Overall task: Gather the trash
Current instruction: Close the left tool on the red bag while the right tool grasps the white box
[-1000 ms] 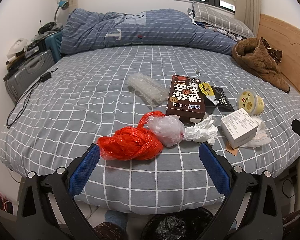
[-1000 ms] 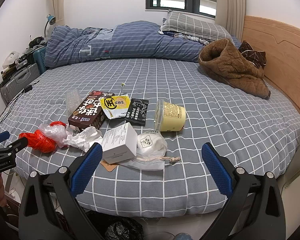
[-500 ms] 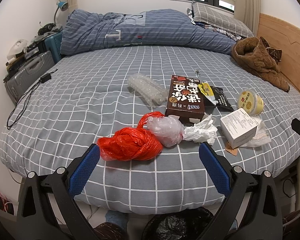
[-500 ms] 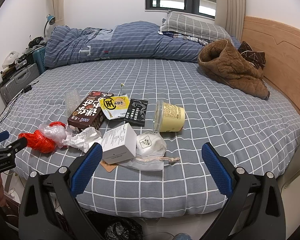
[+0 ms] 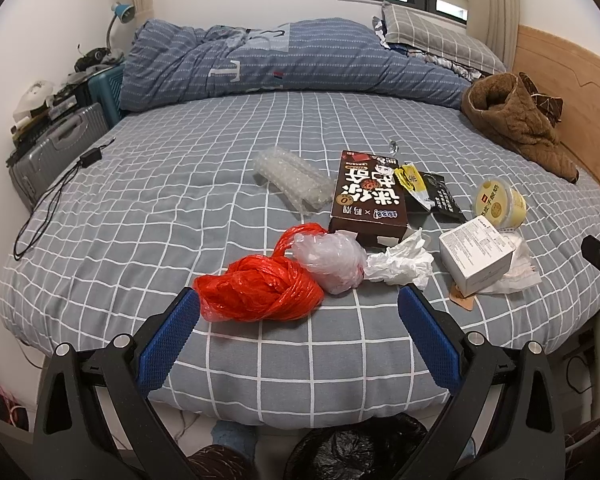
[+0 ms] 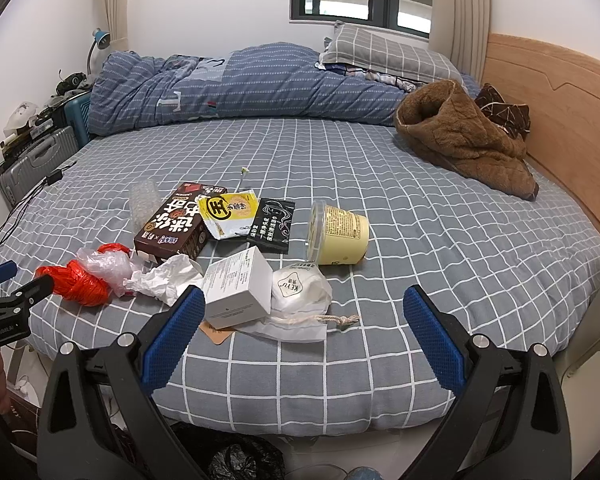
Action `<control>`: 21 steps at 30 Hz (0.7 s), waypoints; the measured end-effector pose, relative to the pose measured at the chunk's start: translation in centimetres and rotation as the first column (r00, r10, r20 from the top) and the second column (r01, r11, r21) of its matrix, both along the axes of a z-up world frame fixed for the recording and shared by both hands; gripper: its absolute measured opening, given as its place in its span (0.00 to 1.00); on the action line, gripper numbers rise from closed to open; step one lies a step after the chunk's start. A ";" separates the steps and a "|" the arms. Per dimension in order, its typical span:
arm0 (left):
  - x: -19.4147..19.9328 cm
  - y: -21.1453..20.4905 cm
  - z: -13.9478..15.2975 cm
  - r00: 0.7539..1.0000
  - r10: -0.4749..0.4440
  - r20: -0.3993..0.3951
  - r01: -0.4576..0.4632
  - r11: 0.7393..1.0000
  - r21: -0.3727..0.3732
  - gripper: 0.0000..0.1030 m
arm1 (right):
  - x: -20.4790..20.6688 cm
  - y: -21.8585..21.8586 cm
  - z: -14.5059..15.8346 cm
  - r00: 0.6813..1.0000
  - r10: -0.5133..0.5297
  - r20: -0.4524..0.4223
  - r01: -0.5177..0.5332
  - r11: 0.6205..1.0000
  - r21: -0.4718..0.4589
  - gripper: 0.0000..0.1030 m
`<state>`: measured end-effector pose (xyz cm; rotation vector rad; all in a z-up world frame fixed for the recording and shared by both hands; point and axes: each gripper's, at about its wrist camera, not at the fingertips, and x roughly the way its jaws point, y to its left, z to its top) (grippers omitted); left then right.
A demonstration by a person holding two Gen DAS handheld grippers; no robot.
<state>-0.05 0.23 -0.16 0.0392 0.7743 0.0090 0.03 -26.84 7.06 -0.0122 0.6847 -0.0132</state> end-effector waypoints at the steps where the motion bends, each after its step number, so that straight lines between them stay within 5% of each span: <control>1: 0.0 0.0 0.0 1.000 -0.001 0.000 0.001 1.000 -0.001 0.94 | 0.0 0.0 0.0 1.000 -0.001 0.002 0.001 1.000 -0.003 0.93; 11: 1.4 1.1 -1.1 0.999 0.017 -0.029 -0.017 1.000 0.003 0.94 | 1.5 2.0 0.2 0.998 0.053 0.015 -0.053 0.998 -0.025 0.93; 21: 4.2 3.3 -4.4 0.995 0.026 -0.097 -0.026 1.000 0.002 0.93 | 4.9 6.4 -3.5 0.994 0.101 -0.028 -0.103 0.991 -0.085 0.91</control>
